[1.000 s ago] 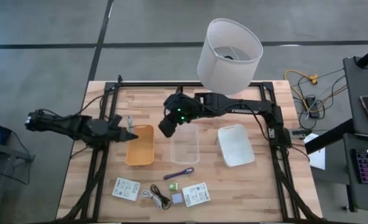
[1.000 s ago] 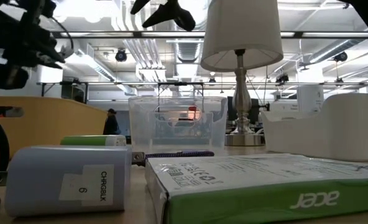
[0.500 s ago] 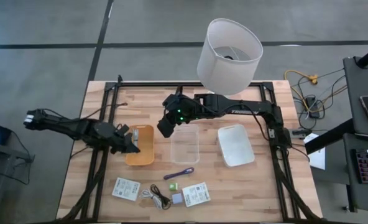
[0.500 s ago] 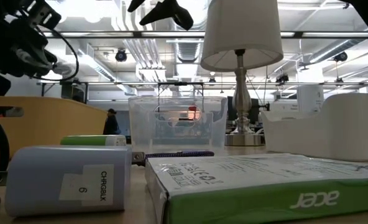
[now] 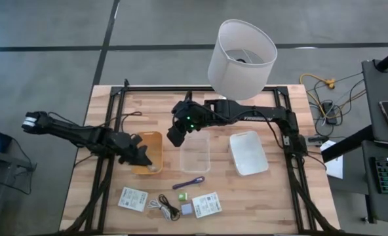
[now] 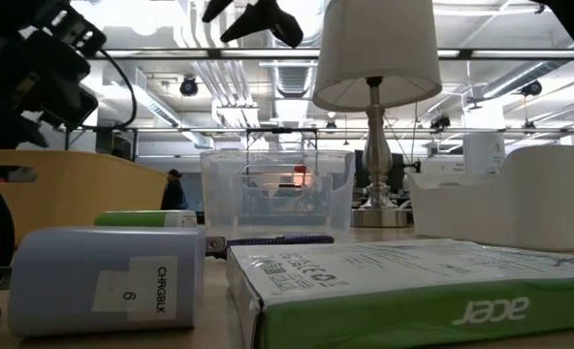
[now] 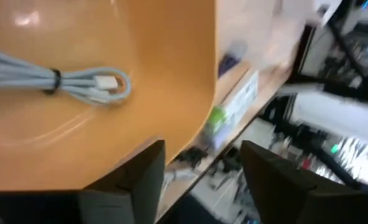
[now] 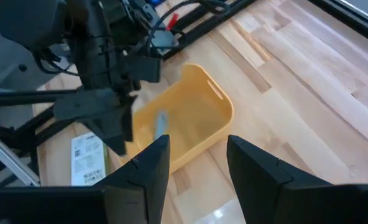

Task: Pick and place items into bin
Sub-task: Put the purple charger cable into the yellow bin

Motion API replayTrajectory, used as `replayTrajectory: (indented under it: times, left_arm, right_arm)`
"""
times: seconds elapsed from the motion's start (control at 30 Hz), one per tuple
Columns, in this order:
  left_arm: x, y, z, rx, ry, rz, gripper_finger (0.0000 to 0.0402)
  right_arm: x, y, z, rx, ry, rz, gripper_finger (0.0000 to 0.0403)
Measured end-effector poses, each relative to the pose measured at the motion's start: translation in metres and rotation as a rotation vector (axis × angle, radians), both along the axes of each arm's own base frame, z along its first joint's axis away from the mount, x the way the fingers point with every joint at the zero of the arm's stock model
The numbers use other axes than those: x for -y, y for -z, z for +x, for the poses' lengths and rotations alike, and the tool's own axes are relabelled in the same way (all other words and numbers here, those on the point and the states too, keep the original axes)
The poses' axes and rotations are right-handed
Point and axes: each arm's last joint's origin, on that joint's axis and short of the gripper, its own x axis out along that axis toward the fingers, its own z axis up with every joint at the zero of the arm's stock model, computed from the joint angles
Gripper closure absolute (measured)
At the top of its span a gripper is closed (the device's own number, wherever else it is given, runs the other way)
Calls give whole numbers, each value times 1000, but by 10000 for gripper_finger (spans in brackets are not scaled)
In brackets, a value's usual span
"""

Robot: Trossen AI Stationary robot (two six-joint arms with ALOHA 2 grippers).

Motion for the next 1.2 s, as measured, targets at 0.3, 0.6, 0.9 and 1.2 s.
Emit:
replayTrajectory:
  times: [0.3,0.6,0.9,1.2]
  left_arm:
    - [-2,-25,-6,156,99,167,163]
    - [2,-65,-1,515,463,699,162]
    - [17,-63,5,514,744,857,162]
    - [19,-73,9,563,771,956,162]
  right_arm:
    - [-9,14,-15,-219,-46,-23,254]
    - [-75,41,-38,-509,-606,-414,250]
    - [-122,68,-56,-629,-829,-476,250]
    - [-183,115,-51,-485,-885,-436,251]
